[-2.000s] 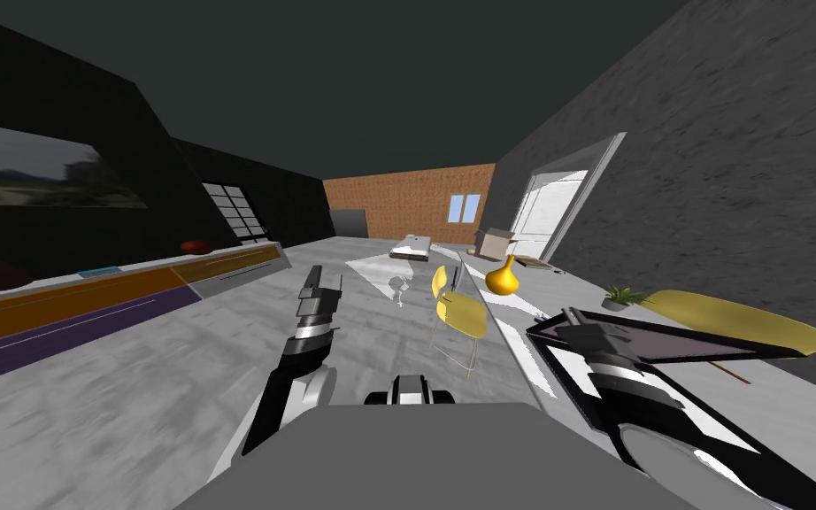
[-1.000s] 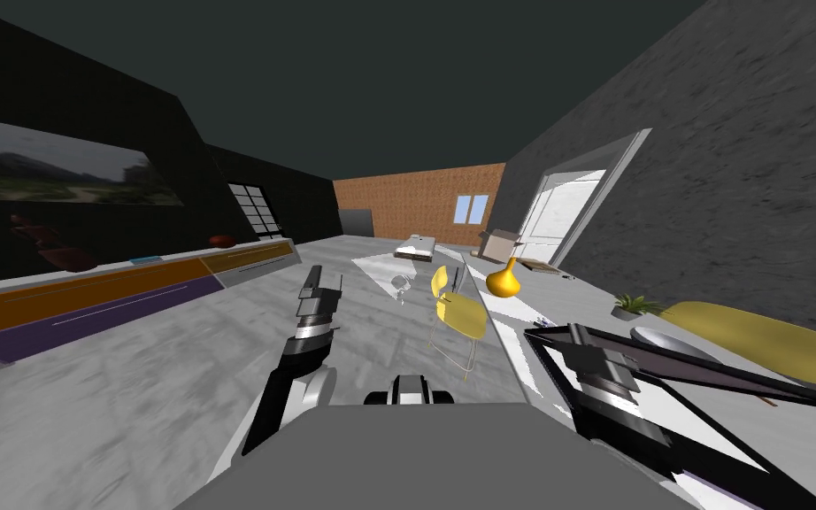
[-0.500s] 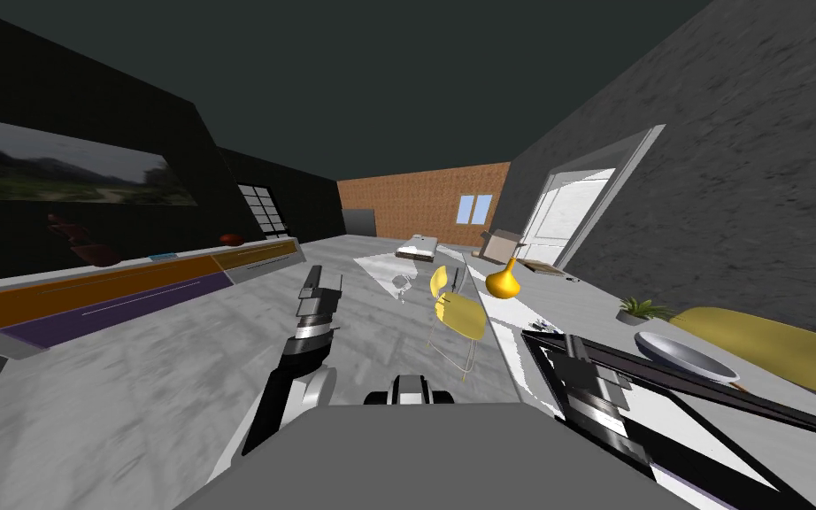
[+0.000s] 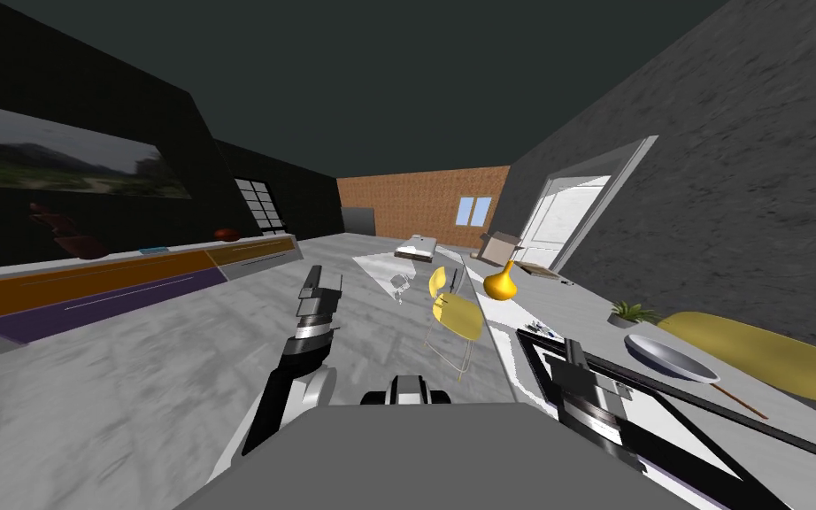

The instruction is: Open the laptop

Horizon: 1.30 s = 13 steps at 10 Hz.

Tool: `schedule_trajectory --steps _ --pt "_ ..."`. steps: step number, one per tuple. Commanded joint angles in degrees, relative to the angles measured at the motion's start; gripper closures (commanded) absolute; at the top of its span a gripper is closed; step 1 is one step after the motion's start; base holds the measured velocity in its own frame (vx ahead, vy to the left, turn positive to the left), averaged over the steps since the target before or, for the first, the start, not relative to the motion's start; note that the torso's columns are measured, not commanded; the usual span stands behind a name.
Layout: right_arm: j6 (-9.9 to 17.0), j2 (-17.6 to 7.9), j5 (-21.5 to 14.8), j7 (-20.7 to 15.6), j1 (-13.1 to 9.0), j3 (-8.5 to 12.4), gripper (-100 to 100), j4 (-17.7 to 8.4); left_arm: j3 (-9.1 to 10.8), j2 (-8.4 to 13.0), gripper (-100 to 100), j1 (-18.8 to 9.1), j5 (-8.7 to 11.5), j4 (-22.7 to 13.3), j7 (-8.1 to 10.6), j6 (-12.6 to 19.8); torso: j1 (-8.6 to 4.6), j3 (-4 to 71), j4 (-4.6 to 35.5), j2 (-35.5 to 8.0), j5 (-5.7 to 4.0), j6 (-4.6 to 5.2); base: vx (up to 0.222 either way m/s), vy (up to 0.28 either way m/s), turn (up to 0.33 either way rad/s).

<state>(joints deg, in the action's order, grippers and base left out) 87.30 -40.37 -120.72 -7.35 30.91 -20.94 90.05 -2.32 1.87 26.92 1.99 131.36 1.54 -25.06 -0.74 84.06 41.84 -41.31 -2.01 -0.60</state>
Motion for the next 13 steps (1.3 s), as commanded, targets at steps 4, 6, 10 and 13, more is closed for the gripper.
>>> schedule_trajectory --steps 4,6,10,13 --pt "2.8 4.2 -2.9 -0.1 -1.0 -3.0 100 -2.1 0.00 0.0 0 0.0 0.0 0.0 0.00 0.0 -0.03 -0.2 -0.2 0.3 -0.90 -0.26 -0.001 0.000 0.003" --pt "2.8 4.2 -2.9 -0.1 -1.0 -3.0 100 -2.1 0.00 0.0 0 0.0 0.0 0.0 0.00 0.0 0.49 -0.3 -0.2 0.3 -0.98 -0.34 0.003 -0.001 -0.010" --pt "-1.1 -2.8 -0.2 -1.2 -1.3 3.2 -100 1.9 0.00 0.0 0 0.0 0.0 0.0 0.00 0.0 0.13 0.4 0.3 -0.4 1.17 0.27 -0.039 0.054 -0.054" --pt "-4.6 -6.2 2.1 -1.9 -1.3 6.1 -100 4.9 0.00 0.0 0 0.0 0.0 0.0 0.00 0.0 0.87 0.5 0.4 -1.0 2.03 0.60 -0.020 0.070 -0.049"
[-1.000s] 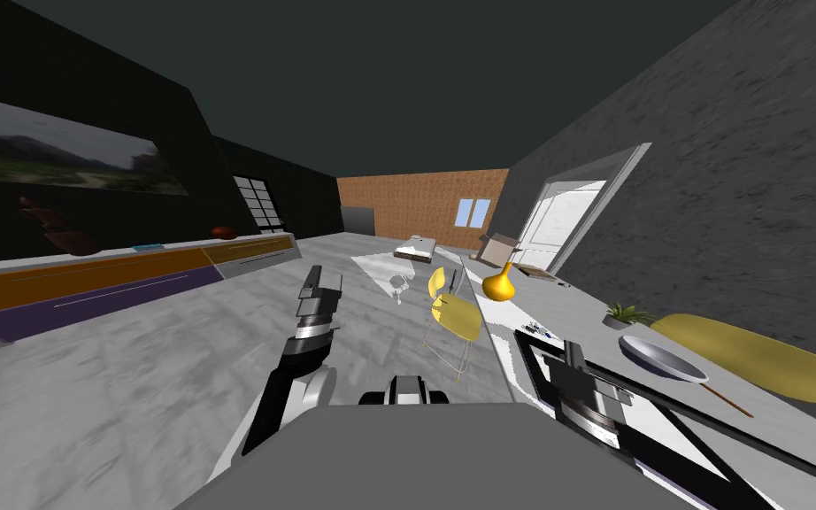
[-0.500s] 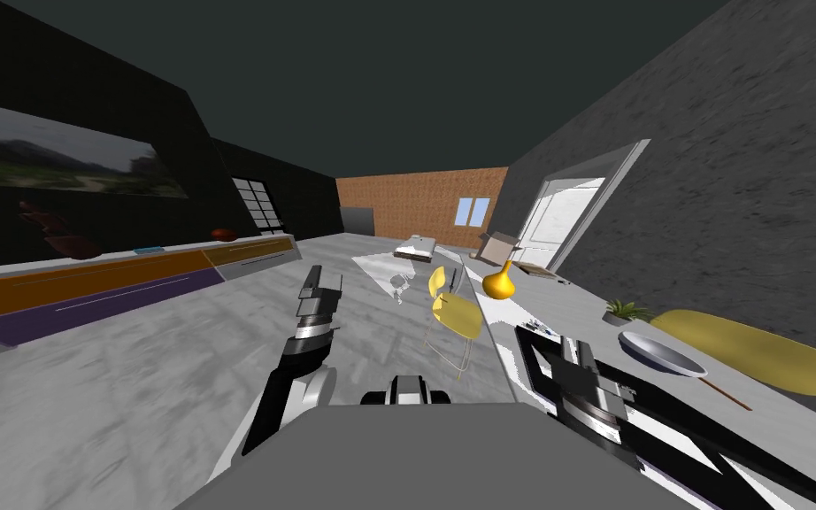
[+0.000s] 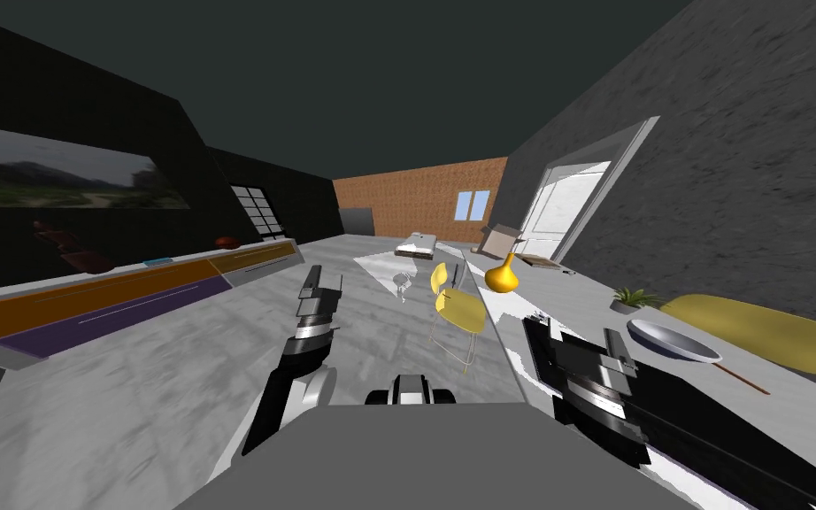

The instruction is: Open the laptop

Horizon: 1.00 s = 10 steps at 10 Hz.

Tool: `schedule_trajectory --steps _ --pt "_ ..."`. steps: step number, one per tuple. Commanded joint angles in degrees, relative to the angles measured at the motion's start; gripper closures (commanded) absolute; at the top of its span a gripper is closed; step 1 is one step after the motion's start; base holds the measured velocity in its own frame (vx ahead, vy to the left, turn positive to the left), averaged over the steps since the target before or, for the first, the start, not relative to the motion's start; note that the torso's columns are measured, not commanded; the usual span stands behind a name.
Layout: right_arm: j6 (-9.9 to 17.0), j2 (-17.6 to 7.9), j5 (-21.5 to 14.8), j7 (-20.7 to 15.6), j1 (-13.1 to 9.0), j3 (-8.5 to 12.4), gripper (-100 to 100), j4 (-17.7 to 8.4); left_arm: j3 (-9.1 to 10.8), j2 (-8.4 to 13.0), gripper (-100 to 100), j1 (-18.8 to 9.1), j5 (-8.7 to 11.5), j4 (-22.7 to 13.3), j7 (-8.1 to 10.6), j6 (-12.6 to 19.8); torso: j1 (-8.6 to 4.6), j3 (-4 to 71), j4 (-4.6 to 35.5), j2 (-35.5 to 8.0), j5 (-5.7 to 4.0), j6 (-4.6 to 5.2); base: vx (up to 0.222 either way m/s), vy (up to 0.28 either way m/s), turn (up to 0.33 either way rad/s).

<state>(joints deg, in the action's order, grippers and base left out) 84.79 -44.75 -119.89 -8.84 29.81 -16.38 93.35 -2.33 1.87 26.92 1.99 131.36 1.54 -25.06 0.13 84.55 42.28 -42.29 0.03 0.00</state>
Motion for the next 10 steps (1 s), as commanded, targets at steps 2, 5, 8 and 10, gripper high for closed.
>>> schedule_trajectory --steps 2,5,8,10 --pt "-4.3 -4.1 2.8 -0.8 -0.3 3.5 -100 3.7 0.00 0.0 0 0.0 0.0 0.0 0.00 0.0 -0.09 0.0 0.0 -0.1 -0.01 0.00 -0.038 0.070 -0.047" --pt "-4.9 -4.7 3.2 -1.0 -0.1 4.0 0 4.3 0.00 0.0 0 0.0 0.0 0.0 0.00 0.0 -0.26 0.0 0.0 0.1 -0.08 0.00 -0.020 0.032 -0.019" --pt "-4.8 -4.7 3.2 -1.0 -0.1 3.9 0 4.3 0.01 0.0 0 0.0 0.0 0.0 0.00 0.0 -0.15 0.0 0.0 0.0 -0.03 0.00 0.000 0.000 0.000" --pt "-4.8 -4.7 3.2 -1.0 -0.1 3.9 0 4.3 0.00 0.0 0 0.0 0.0 0.0 0.00 0.0 -0.11 0.0 0.0 0.0 -0.02 0.00 0.000 0.000 0.000"
